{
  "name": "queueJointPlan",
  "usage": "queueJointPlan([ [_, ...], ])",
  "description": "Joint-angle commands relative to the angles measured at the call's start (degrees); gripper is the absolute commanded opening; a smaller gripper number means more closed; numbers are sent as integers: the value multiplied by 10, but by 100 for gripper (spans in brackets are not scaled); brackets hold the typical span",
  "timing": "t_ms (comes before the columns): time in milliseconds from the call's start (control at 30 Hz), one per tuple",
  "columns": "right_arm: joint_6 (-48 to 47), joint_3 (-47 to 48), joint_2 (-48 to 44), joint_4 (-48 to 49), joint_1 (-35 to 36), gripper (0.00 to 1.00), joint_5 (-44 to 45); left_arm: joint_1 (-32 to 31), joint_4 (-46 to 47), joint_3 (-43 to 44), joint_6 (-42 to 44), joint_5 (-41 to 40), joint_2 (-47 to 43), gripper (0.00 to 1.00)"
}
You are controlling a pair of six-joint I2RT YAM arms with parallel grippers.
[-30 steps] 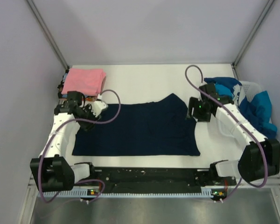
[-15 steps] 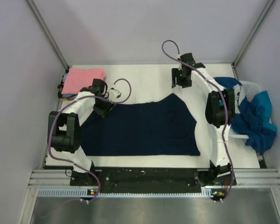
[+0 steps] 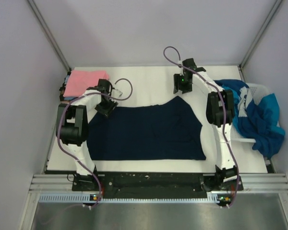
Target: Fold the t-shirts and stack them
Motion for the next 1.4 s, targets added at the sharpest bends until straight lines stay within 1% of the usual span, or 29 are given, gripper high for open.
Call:
queueJointPlan([
  [0,-2,-71,-19,-44,18,52,-11,9,-3,19,-31,21,16,50],
  [67,-7,-86,-27,-44,22,38,-13,14,-6,20,-36,41,20,50],
  [133,-17,-95,-32,-44,24,31,-29,21,-18,23,-39,51,24,47],
  [167,-18,-100,-35,-44,26,25,-36,24,-25,25,-41,55,25,45],
  [200,-17,-104,-38,-43,26,19,-44,28,-29,26,-42,59,23,41],
  [233,-16,-105,-41,-43,26,9,-51,32,-30,26,-44,62,18,34],
  [267,-13,-105,-42,-43,25,1,-54,36,-31,26,-45,66,11,23],
  [300,-12,-104,-47,-42,26,0,-58,38,-31,26,-46,69,3,13],
  [333,-11,-105,-53,-42,25,0,-61,40,-33,27,-45,71,-8,6],
  [367,-10,-106,-61,-42,26,0,-66,40,-37,28,-41,72,-18,3],
  [467,-7,-127,-101,-39,26,0,-68,44,-37,21,-31,62,-64,1],
  [567,0,-188,-162,-22,26,0,-66,58,-22,0,-19,57,-137,0],
  [667,15,-293,-238,14,26,0,-60,67,-11,-31,6,47,-196,0],
  [700,19,-319,-265,22,26,0,-55,86,-8,-43,21,41,-213,0],
  [800,33,-401,-332,42,26,0,-49,111,-14,-65,68,31,-243,0],
  [900,47,-471,-405,57,26,0,-50,138,-38,-86,129,44,-278,0],
  [1033,58,-540,-483,62,26,0,-37,160,-22,-157,222,44,-337,0],
  [1133,62,-581,-534,63,25,0,-44,177,-15,-202,281,53,-377,0],
  [1233,69,-619,-578,64,27,0,-50,193,-15,-232,319,65,-400,0],
  [1367,75,-663,-621,61,29,0,-56,219,-6,-246,346,72,-397,0],
])
